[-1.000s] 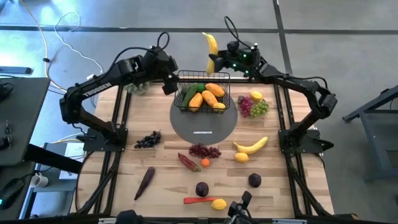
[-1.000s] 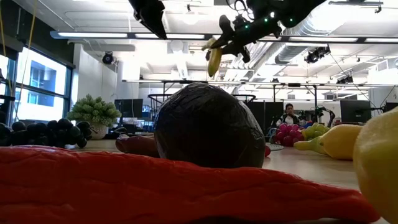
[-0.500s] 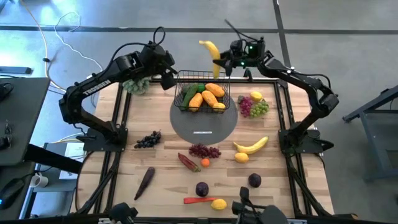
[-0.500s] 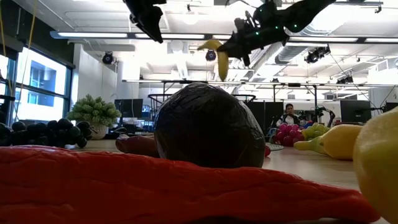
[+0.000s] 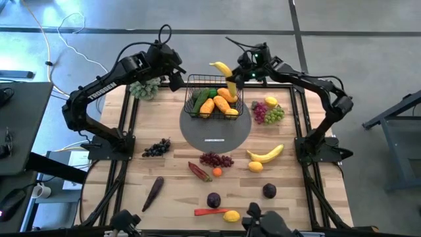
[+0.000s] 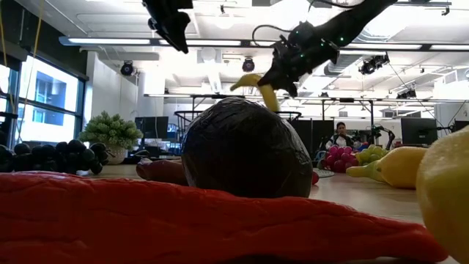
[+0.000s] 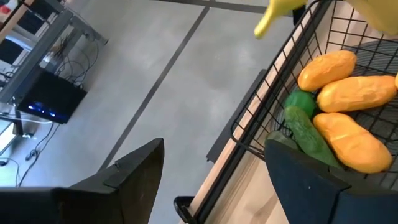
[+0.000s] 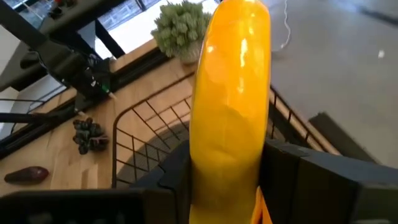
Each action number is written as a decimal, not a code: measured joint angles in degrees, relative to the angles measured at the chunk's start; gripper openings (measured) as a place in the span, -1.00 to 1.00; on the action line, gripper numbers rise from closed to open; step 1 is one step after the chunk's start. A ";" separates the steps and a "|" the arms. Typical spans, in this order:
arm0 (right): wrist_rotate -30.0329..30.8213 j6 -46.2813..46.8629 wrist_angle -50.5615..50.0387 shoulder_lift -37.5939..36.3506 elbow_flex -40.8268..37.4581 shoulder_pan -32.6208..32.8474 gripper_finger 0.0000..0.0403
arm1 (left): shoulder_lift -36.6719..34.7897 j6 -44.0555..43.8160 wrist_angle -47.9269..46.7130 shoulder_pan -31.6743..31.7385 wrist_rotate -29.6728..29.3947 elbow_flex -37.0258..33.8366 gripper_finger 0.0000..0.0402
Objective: Build produce basket
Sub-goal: Put the left yellow banana into the black wire basket
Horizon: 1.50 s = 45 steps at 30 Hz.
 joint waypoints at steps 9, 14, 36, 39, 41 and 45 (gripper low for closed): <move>2.22 6.41 -0.02 3.12 0.00 1.62 -0.43 | 0.00 0.02 -0.04 0.49 0.00 0.00 0.34; 4.60 6.33 -0.78 3.25 0.00 2.36 -0.43 | 0.00 0.02 -0.07 0.49 0.02 0.00 0.34; 10.90 16.53 16.55 0.51 -12.90 2.28 -0.23 | 0.20 0.48 -0.04 0.85 0.22 -0.02 0.34; 12.65 16.95 15.20 0.49 -12.90 2.30 -0.12 | 0.20 0.48 -0.04 0.86 0.26 -0.02 0.34; 13.73 17.57 13.62 0.49 -12.91 2.29 -0.08 | 0.20 0.48 -0.06 0.86 0.24 -0.02 0.34; 14.06 17.91 12.56 0.49 -12.90 2.29 -0.02 | 0.20 0.50 -0.04 0.86 0.22 -0.02 0.34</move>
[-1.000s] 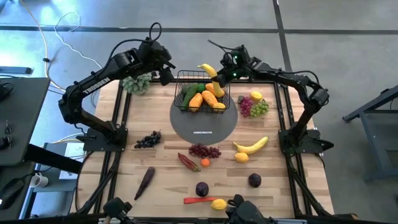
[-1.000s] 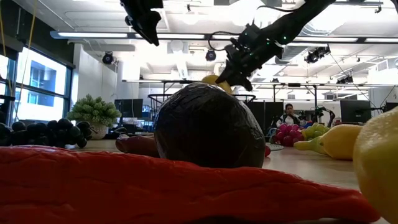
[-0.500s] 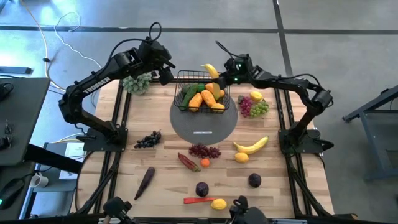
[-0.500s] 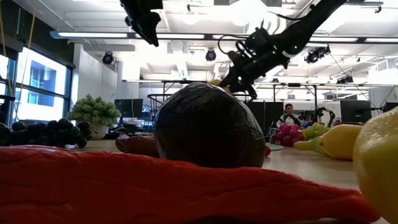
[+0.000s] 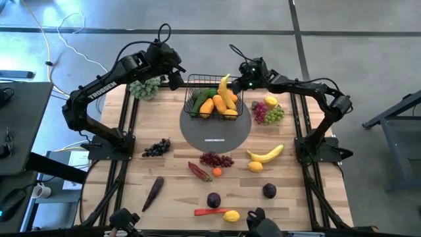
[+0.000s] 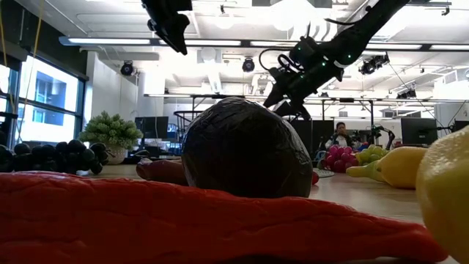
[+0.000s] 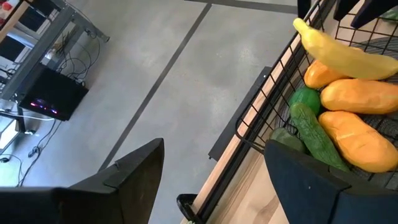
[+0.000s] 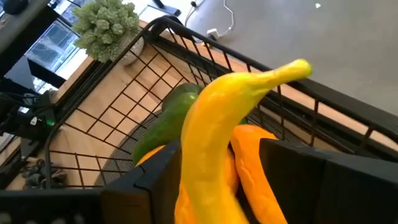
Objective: Build produce basket
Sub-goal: Put the left yellow banana into the black wire basket, then put the purple eggplant into the black wire basket
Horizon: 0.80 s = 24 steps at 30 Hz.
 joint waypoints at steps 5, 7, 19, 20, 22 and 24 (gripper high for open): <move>-0.05 0.18 -0.44 0.00 0.52 -0.11 0.04 | 0.00 0.00 0.00 0.00 0.00 0.00 0.34; -0.58 0.23 -1.20 0.00 1.47 -0.52 0.06 | 0.00 0.00 0.00 0.00 0.00 0.00 0.34; -0.22 -0.49 -14.25 -1.84 7.99 -1.34 0.07 | 0.00 -2.30 -2.67 0.40 3.05 0.00 0.34; 0.16 -0.49 -15.14 -2.77 8.06 -1.33 0.07 | 0.00 -3.45 -3.77 0.77 4.70 0.00 0.34; 1.59 -0.35 -16.78 -4.75 8.07 -1.03 0.07 | 0.00 -5.24 -6.36 1.56 8.03 0.00 0.34; 3.71 -0.17 -19.16 -6.77 8.09 -0.67 0.07 | 0.00 -6.23 -7.68 2.18 10.58 0.00 0.34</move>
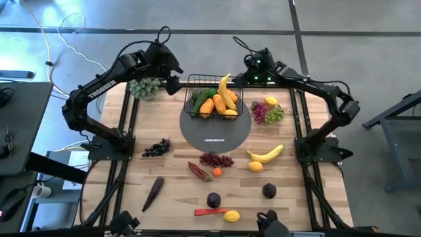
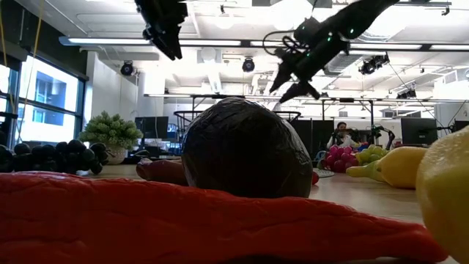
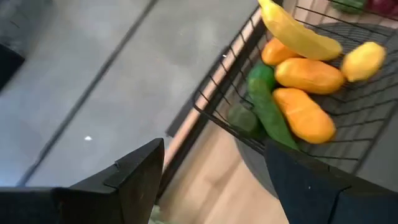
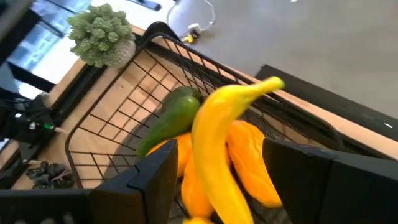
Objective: Build produce basket
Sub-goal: Put the purple eggplant into the black wire basket
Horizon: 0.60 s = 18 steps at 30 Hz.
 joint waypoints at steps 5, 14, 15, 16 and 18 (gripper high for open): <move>4.22 0.17 -6.16 -4.82 0.00 1.66 0.07 | -0.99 -2.90 -0.25 -0.03 2.64 -2.90 0.34; 10.79 3.69 -12.96 -11.71 0.00 6.06 0.07 | -3.48 -5.85 0.63 -2.76 2.71 -10.50 0.34; 11.12 4.10 -13.51 -12.16 0.00 6.49 0.07 | -3.48 -6.25 0.63 -3.34 2.71 -11.08 0.34; 11.41 4.75 -13.98 -12.58 0.00 6.96 0.07 | -3.48 -6.38 0.44 -3.96 2.71 -11.65 0.34; 11.54 5.34 -14.72 -13.22 0.00 7.98 0.07 | -3.48 -6.42 -0.62 -5.25 2.73 -12.30 0.34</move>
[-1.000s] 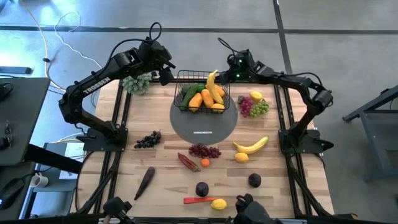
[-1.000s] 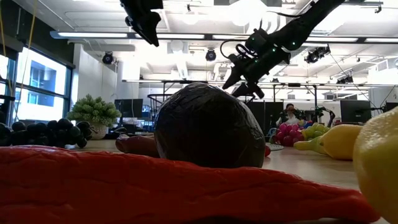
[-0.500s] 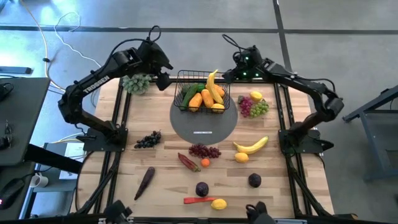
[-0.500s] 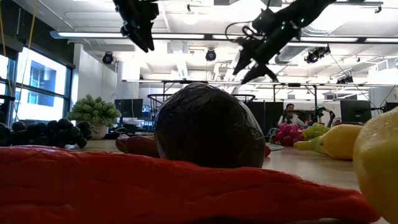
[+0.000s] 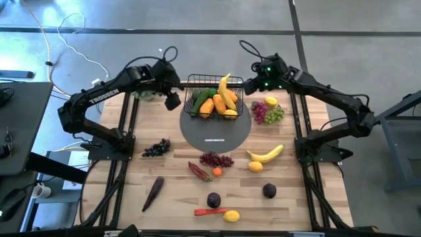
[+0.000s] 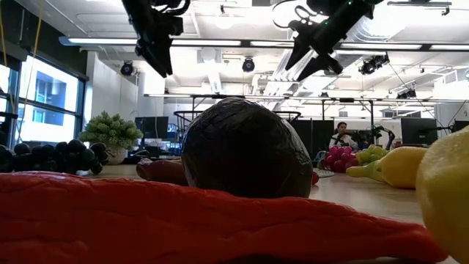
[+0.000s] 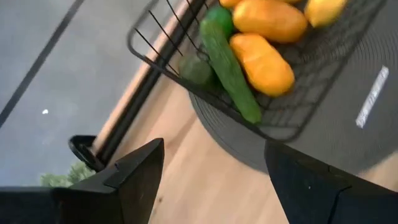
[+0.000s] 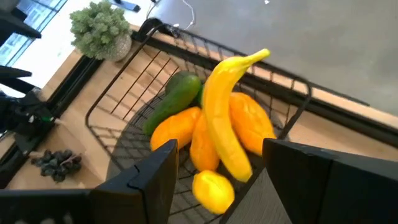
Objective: Build produce basket
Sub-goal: Put the purple eggplant into the black wire basket
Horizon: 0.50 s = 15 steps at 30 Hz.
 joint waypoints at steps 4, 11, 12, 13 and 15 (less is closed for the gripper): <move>0.81 1.32 -2.24 -0.45 0.00 2.37 0.07 | 0.00 -0.27 -2.43 -2.73 1.71 -1.62 0.34; 4.09 4.23 -5.62 -0.45 0.00 7.80 0.07 | -2.82 -3.21 -4.81 -6.00 6.53 -8.30 0.34; 4.58 4.59 -5.76 -0.45 0.00 8.66 0.07 | -3.66 -3.90 -4.86 -6.51 6.58 -9.49 0.34; 5.01 5.01 -5.87 -0.45 0.00 9.50 0.07 | -4.60 -4.56 -4.86 -6.97 6.62 -10.63 0.34; 5.51 5.83 -6.15 -0.43 0.00 11.11 0.07 | -6.55 -6.22 -4.81 -7.89 6.67 -12.62 0.34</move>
